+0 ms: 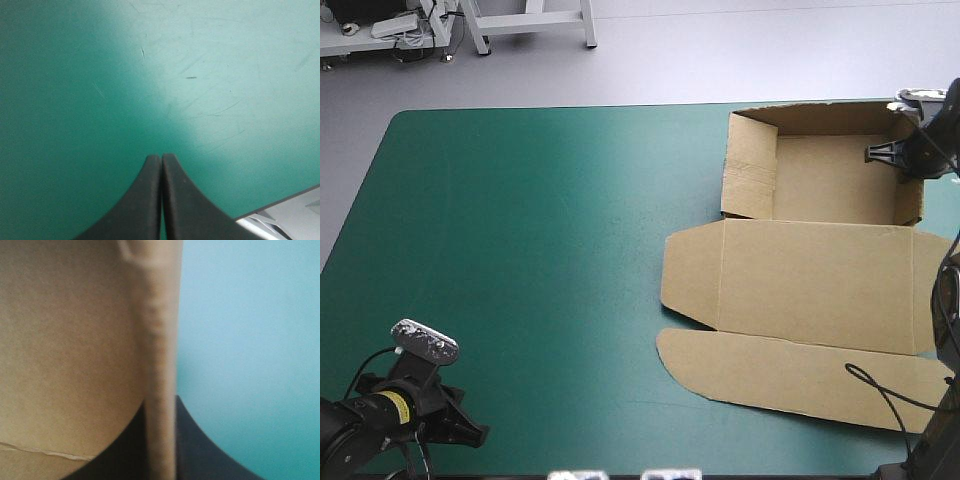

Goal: Fold the box

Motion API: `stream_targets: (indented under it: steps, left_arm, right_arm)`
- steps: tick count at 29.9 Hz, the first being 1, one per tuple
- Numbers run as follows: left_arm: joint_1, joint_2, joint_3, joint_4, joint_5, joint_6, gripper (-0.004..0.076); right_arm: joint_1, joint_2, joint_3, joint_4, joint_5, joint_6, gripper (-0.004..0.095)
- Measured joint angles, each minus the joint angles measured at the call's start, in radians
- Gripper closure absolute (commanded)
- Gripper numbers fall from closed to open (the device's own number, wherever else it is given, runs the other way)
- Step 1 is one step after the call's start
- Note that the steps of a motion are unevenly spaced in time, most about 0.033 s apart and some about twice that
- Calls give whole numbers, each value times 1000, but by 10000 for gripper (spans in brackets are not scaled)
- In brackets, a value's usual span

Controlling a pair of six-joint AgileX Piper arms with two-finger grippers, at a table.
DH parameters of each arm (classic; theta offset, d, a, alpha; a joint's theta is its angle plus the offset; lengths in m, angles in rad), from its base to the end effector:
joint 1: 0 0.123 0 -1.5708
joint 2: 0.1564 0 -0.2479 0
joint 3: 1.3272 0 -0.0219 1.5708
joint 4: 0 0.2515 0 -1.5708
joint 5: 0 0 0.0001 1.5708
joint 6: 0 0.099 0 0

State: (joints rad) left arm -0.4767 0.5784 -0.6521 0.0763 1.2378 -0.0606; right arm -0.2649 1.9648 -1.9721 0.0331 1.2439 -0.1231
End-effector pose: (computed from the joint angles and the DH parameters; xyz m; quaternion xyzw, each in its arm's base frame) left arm 0.0989 -0.0430 0.2642 0.2033 0.9474 -0.0282 0.2456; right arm 0.4046 -0.1065 0.2895 0.0712 0.9752 -0.0242 0.2084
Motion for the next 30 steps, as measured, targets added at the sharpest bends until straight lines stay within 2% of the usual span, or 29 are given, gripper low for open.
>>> stream_targets:
  steps: [7, 13, 15, 16, 18, 20, 21, 24, 26, 30]
  left_arm:
    - [0, 0, 0, 1, -1, 0, 732]
    - [0, 0, 0, 1, -1, 2, 732]
    - [0, 0, 0, 1, -1, 3, 732]
    - [0, 0, 0, 1, -1, 3, 732]
    - [0, 0, 0, 1, -1, 3, 732]
    - [0, 0, 0, 2, -4, 3, 732]
    - [0, 0, 0, 2, -5, 3, 732]
    - [0, 0, 0, 2, -7, 3, 732]
    - [0, 0, 0, 2, -7, 3, 732]
    - [0, 0, 0, 2, -7, 3, 732]
  right_arm:
    - [-115, 9, 0, 82, 0, -20, 926]
    - [-175, 19, 0, 85, 0, -23, 922]
    - [-186, 19, 0, 78, 0, -25, 890]
    - [-189, 19, 0, 69, 0, -30, 859]
    - [-194, 19, 0, 62, 0, -61, 732]
    - [-197, 19, 0, 62, 0, -83, 577]
    - [-198, 19, 0, 62, 0, -90, 465]
    - [-198, 19, 0, 63, -4, -95, 242]
    - [-200, 19, 0, 59, -12, -82, 172]
    - [-200, 19, 0, 28, -25, -29, 160]
